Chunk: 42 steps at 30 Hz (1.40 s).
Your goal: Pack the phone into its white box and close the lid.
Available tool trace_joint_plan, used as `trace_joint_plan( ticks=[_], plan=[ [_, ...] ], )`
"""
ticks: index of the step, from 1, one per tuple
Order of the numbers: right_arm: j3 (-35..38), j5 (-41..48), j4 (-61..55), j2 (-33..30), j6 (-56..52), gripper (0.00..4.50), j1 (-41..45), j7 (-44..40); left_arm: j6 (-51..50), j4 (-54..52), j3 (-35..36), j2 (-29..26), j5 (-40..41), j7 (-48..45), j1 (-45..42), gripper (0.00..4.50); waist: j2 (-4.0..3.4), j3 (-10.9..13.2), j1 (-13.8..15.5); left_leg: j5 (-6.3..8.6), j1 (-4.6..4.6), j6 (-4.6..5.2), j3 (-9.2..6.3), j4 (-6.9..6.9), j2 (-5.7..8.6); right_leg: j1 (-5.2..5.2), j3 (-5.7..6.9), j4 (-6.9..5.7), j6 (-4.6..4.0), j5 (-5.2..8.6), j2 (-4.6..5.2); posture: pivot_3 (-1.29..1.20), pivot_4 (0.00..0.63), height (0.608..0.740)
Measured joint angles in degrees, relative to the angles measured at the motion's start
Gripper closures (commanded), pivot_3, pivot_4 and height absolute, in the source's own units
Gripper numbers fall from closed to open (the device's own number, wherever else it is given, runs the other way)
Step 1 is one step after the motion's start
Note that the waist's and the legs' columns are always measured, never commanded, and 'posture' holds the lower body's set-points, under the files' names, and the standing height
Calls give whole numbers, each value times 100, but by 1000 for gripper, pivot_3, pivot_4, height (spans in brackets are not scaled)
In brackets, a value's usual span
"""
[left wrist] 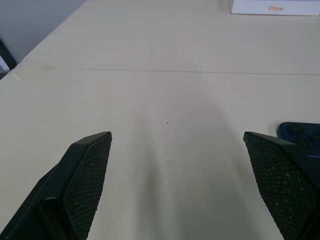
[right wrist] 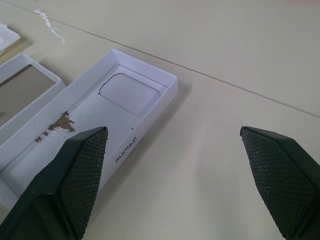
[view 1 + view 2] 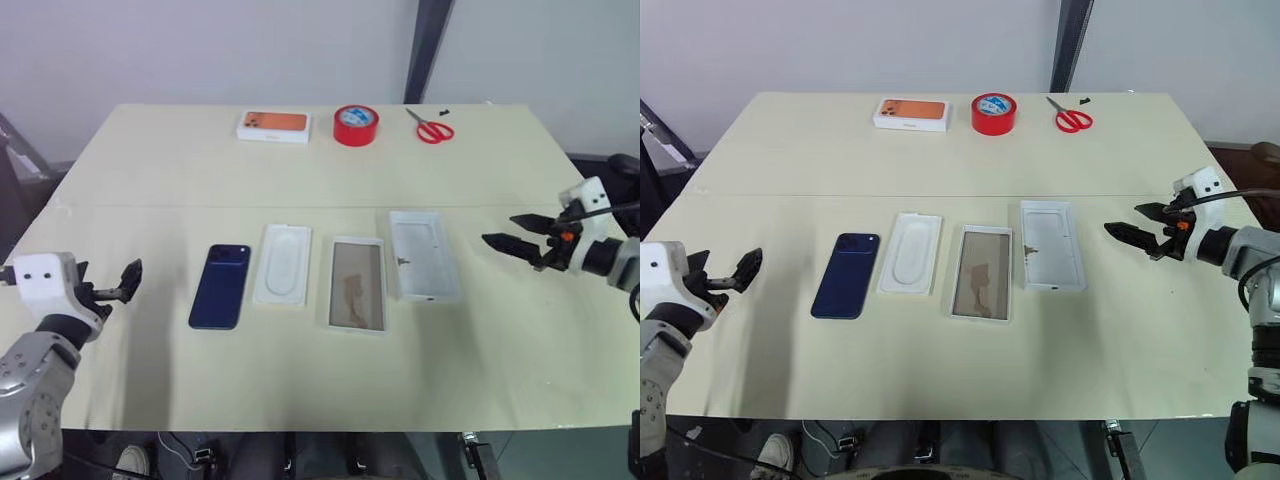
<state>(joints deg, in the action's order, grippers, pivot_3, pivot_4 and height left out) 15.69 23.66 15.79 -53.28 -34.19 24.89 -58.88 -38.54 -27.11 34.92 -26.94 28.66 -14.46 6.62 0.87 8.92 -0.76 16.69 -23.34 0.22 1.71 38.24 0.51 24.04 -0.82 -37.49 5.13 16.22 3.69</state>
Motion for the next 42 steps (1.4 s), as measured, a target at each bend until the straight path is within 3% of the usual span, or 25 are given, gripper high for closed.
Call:
trace_joint_plan(
  ticks=[14, 20, 23, 26, 30, 42],
  plan=[
    [-172, 37, -785, 87, -185, 59, -41, 108, -153, -17, -128, -244, 86, -30, -271, 55, 0, 0, 20, -1, 0, -1, 0, 1, 0, -2, 1, 0, 0, 0, 0, 0, 150, 725],
    [-486, 80, -1686, 483, -188, 59, -104, 233, -893, -552, -1285, -208, 551, -93, -904, 55, 0, 0, 10, -2, 0, -3, 0, 2, 0, -1, 1, -3, 2, -1, -2, 0, 150, 725],
    [-782, 137, -2296, 664, -169, 59, -157, 245, -1523, -803, -2096, 41, 834, 34, -1340, 55, 1, 0, 14, -2, -1, -2, -1, 2, 1, -1, 1, -5, 3, -2, -5, 0, 150, 725],
    [-1034, 151, -2894, 787, -216, 59, -278, 336, -2223, -762, -2441, 507, 1061, 431, -1745, 55, 2, 0, 19, -4, -2, -2, -3, 6, 1, 0, 2, -11, 3, -2, -11, 0, 150, 725],
    [-1246, 278, -3650, 842, -319, 59, -422, 431, -3078, -456, -2349, 1120, 1283, 1090, -2510, 55, 5, 1, 19, -5, -2, -3, -6, 21, 1, 0, 3, -26, 4, -2, -17, 0, 150, 725],
    [-1470, 289, -4005, 821, -351, 59, -781, 553, -4461, 212, -1668, 1882, 921, 2118, -3295, 55, 10, 4, 25, 0, -10, 4, -9, 71, 0, -4, 4, -48, 7, 1, -21, 0, 150, 725]
  ],
)
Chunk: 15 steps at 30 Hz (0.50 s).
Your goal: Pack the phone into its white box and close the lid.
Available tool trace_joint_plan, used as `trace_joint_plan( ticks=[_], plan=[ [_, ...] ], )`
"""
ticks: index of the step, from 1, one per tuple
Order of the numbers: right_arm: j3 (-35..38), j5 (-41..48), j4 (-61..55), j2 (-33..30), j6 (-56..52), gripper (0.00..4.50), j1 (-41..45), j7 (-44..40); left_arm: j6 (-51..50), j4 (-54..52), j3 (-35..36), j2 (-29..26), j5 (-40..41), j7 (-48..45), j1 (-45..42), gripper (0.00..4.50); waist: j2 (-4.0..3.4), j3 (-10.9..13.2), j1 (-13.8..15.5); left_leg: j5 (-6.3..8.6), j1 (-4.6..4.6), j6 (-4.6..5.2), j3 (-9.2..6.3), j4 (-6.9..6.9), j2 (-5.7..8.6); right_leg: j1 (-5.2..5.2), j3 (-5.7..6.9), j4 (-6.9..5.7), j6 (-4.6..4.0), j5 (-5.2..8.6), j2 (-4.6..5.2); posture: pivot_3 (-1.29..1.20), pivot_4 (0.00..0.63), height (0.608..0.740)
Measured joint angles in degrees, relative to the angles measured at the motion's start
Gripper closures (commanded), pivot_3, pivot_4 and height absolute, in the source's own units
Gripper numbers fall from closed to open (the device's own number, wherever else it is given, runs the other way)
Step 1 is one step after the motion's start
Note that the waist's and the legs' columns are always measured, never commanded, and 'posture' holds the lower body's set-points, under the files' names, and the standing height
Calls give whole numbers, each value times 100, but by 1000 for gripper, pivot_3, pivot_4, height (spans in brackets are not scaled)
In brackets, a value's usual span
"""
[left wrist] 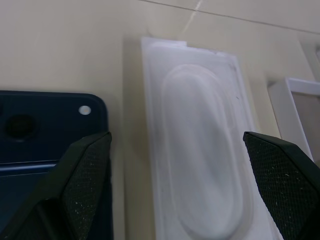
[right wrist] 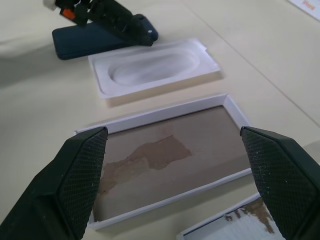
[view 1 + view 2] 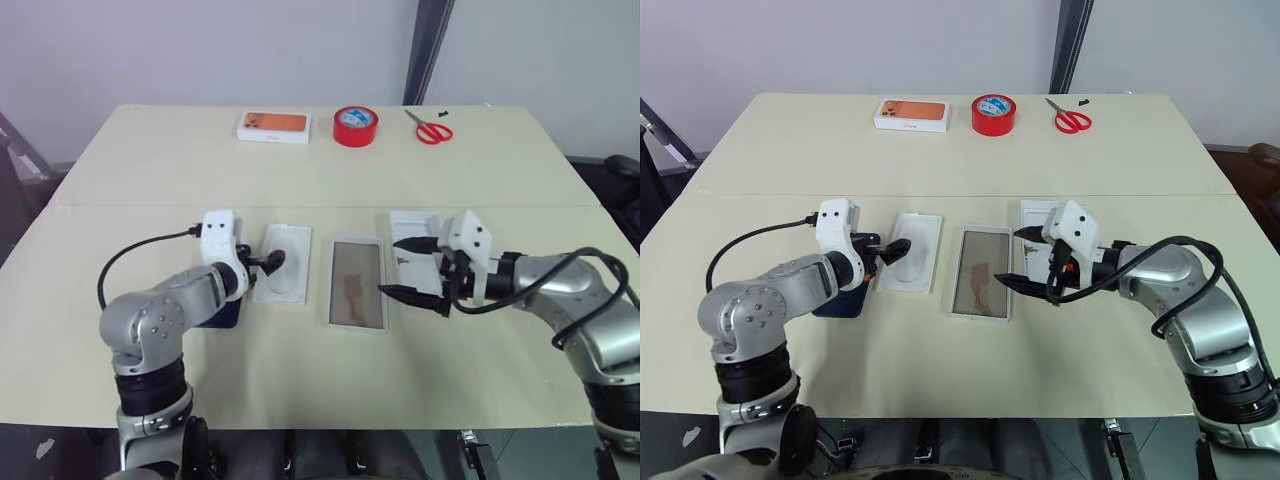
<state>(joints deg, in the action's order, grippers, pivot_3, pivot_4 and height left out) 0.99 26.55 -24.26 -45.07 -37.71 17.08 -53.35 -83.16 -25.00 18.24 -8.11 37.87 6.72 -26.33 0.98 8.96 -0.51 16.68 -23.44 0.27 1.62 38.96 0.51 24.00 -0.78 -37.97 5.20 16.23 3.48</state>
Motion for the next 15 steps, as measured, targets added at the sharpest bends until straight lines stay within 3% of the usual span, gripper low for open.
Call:
trace_joint_plan(
  ticks=[12, 15],
  plan=[
    [-121, 2, 0, 4, 101, 59, 19, 3, -884, 265, 333, 536, -248, -40, -374, 55, 1, 1, -6, -1, 0, -3, 0, 4, -1, -1, 0, 0, 0, 0, -1, 0, 150, 725],
    [-123, 2, 0, 4, 116, 0, 13, 16, -884, 323, 451, 611, -291, -32, -411, 807, 1, 1, 5, -1, 0, -3, -1, 4, -1, -2, 0, 0, 0, 0, -1, 0, 150, 725]
  ],
)
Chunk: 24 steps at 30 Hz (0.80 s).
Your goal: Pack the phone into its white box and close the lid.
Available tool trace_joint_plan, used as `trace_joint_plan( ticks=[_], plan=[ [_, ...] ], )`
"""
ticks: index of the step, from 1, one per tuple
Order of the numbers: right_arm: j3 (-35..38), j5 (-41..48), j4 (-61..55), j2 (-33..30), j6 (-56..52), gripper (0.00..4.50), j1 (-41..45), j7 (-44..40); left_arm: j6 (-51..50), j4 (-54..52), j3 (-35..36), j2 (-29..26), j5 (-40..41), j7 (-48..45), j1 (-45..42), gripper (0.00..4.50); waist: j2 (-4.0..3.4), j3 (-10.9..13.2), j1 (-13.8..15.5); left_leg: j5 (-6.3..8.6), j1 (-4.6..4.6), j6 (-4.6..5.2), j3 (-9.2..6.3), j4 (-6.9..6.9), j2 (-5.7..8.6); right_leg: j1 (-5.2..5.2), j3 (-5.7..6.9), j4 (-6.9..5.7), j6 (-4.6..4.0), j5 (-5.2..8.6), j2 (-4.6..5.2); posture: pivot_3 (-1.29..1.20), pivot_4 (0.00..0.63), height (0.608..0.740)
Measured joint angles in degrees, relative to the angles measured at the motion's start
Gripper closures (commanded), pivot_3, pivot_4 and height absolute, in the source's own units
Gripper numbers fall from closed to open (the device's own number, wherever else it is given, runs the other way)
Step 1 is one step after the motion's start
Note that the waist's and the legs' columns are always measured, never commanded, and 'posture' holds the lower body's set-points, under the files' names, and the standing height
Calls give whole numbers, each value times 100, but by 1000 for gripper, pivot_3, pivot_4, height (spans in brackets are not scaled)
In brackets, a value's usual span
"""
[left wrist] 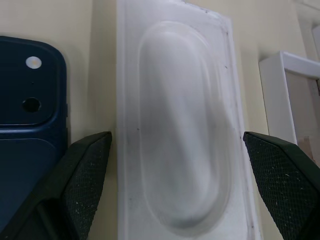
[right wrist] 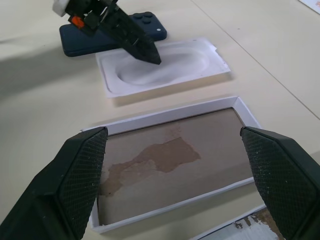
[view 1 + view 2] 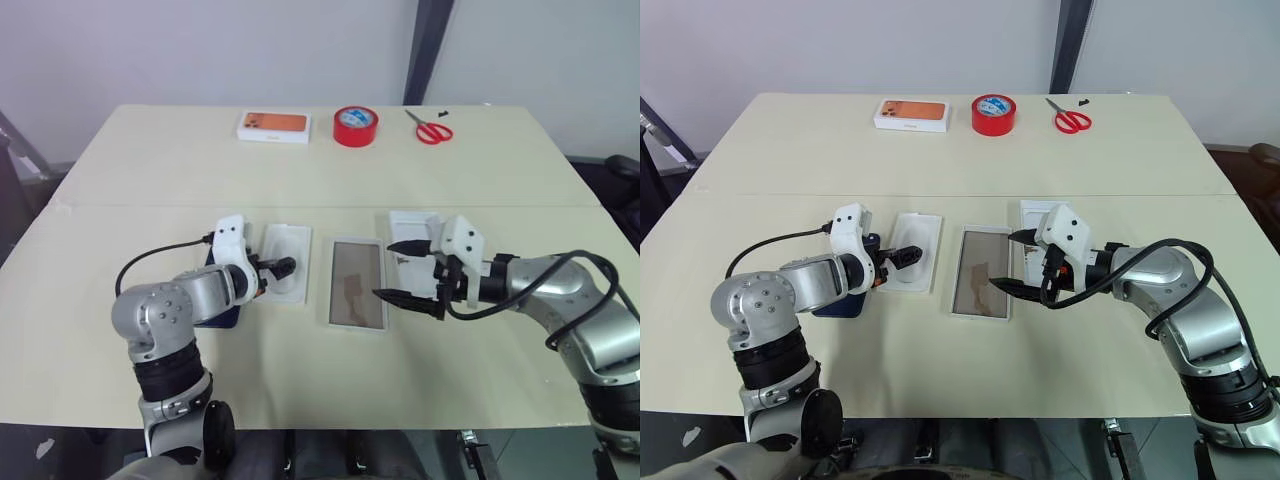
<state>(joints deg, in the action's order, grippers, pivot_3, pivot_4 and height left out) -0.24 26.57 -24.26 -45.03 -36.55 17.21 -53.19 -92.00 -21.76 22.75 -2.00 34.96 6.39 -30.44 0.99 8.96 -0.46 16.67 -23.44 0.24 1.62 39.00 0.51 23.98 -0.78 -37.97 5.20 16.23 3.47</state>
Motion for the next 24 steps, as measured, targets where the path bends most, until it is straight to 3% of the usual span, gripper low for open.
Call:
trace_joint_plan(
  ticks=[7, 8, 13, 17, 20, 24],
  plan=[
    [-2, 0, -21, 1, 6, 0, -81, 57, 0, 85, 239, 50, -115, -1, -86, 4295, 1, 0, 3, -2, 0, -4, 0, 0, 0, 0, 0, 0, 0, 0, 0, 0, 150, 725],
    [-3, 0, -21, 1, 6, 0, -83, 60, 0, 85, 271, 51, -119, -5, -109, 4460, 1, 1, 1, -2, 0, -4, 0, 0, 0, 0, 0, 0, 0, 0, 0, 0, 150, 725],
    [-49, 0, -21, 8, 6, 0, -81, 73, -1, 95, 586, 85, -183, -25, -326, 4460, 2, 1, -3, -1, 0, -4, 0, 0, 0, 1, 0, 0, 0, 0, 0, 0, 150, 725],
    [-80, -2, -20, 10, 33, 0, -72, 66, 0, 102, 1314, 221, -144, -74, -661, 4460, 2, 1, -2, -2, 0, -5, 0, 0, 0, 1, 0, 0, 0, 0, 0, 0, 150, 725],
    [-82, -16, -8, 10, 62, 0, -57, 59, 0, 101, 1754, 320, 57, -136, -765, 4460, 4, 3, 1, -4, 0, -8, 0, 0, 0, 0, 1, 0, 0, 0, 0, 0, 150, 725],
    [-79, -108, 262, -11, 204, 0, -29, 31, 0, 22, 1833, 519, 671, -160, -788, 4460, 9, 5, 22, -5, -1, -11, 0, 2, 0, -1, 0, 1, 0, 0, 1, 0, 150, 725]
  ],
)
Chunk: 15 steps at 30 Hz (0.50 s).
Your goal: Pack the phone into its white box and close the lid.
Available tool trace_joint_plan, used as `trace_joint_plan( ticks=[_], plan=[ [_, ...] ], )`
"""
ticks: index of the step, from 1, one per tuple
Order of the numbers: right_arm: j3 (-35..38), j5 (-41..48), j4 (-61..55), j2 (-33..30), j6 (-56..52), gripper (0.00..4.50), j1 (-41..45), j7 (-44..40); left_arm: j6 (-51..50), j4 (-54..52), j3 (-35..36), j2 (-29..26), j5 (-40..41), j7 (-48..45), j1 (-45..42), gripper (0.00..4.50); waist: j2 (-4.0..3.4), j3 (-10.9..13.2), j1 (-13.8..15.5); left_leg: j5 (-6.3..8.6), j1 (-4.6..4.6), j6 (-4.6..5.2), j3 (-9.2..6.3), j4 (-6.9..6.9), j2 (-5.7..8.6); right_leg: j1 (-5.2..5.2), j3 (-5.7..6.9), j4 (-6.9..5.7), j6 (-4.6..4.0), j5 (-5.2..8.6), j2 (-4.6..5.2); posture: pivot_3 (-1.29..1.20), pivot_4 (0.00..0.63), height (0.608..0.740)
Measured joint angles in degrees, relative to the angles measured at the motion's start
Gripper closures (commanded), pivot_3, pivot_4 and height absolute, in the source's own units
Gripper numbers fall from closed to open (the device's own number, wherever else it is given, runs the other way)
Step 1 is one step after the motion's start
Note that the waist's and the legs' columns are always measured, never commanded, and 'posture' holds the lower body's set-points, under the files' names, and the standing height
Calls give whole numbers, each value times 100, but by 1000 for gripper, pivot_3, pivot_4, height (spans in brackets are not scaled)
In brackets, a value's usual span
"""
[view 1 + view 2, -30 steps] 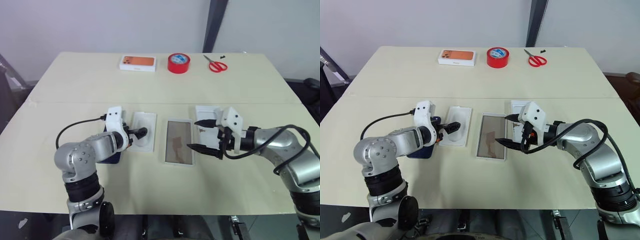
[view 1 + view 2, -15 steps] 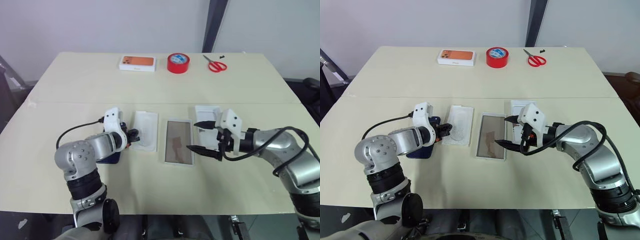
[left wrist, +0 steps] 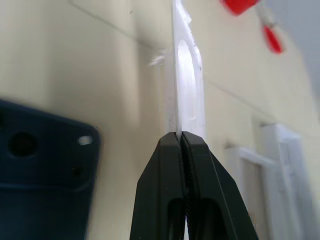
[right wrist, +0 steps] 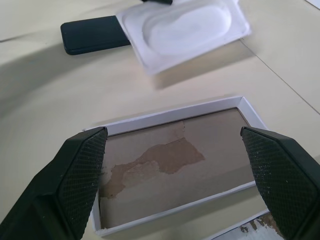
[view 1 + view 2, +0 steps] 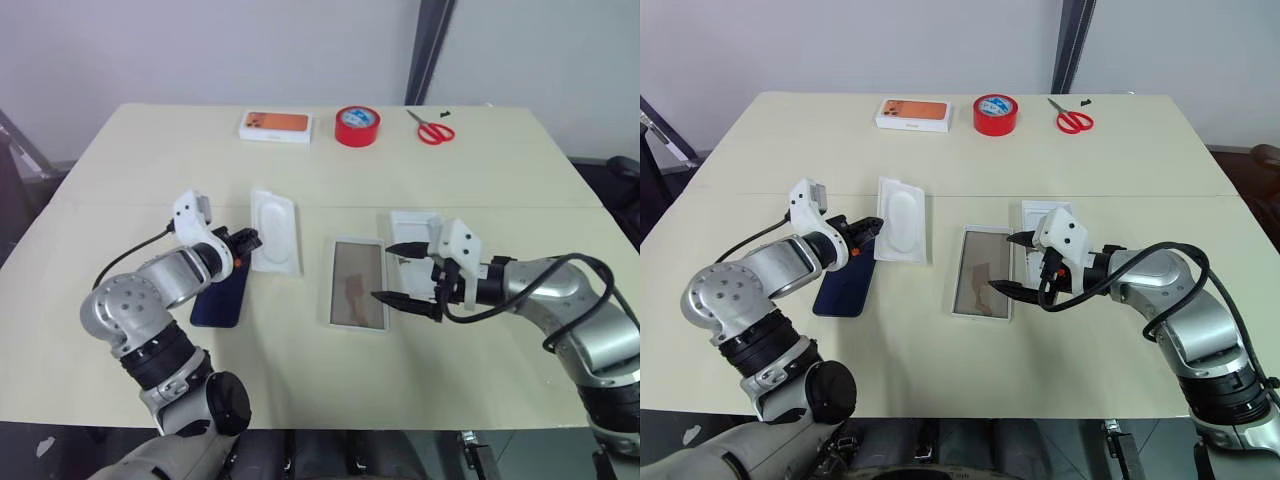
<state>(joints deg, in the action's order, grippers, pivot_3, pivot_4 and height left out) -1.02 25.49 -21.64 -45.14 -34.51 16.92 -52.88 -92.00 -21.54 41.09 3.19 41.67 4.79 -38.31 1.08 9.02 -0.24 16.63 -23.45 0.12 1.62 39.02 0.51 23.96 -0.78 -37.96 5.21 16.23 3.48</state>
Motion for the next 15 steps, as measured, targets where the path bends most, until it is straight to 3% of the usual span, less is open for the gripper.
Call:
trace_joint_plan(
  ticks=[8, 15],
  plan=[
    [15, -178, 349, -44, 236, 0, -33, -35, -1, -187, -1049, 591, 1027, 576, 573, 4460, 0, 0, 38, -1, 1, -3, 1, 0, -1, 2, -3, -1, 0, 0, -2, 0, 150, 725],
    [-219, -173, -139, -314, 115, 0, -334, -371, 0, -76, -685, 586, 1345, 948, 458, 4460, 2, 1, 90, 2, 0, 3, 1, 1, 0, 1, -1, 2, 0, 0, -2, 0, 150, 725]
  ],
)
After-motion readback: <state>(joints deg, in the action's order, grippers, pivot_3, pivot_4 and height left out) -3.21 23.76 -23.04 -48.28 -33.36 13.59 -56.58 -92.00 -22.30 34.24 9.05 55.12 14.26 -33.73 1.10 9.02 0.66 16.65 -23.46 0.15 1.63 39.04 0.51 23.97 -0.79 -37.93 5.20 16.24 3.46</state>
